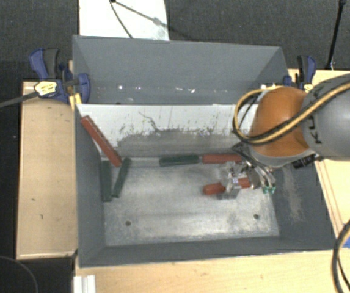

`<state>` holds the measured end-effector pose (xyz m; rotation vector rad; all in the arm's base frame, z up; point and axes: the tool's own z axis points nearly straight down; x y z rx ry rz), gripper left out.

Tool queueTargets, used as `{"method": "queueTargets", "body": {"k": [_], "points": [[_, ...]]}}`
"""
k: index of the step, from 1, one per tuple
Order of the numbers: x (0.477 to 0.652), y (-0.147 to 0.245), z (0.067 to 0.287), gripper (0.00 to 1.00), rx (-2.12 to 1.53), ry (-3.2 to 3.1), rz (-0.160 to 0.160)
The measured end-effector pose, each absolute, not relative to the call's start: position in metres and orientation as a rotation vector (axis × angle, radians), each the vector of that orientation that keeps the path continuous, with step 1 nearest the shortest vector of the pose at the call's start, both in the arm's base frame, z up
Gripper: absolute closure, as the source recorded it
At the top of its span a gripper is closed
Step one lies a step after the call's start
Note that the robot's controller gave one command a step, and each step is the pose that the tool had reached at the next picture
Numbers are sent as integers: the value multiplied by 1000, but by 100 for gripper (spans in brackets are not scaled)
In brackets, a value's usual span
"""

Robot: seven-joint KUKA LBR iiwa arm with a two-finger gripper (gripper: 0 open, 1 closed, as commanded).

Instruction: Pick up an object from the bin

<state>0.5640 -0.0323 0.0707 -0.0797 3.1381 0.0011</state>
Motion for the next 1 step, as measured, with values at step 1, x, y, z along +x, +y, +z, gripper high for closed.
{"method": "queueTargets", "body": {"k": [1], "points": [[554, -48, 214, 100, -39, 3131, -2]]}}
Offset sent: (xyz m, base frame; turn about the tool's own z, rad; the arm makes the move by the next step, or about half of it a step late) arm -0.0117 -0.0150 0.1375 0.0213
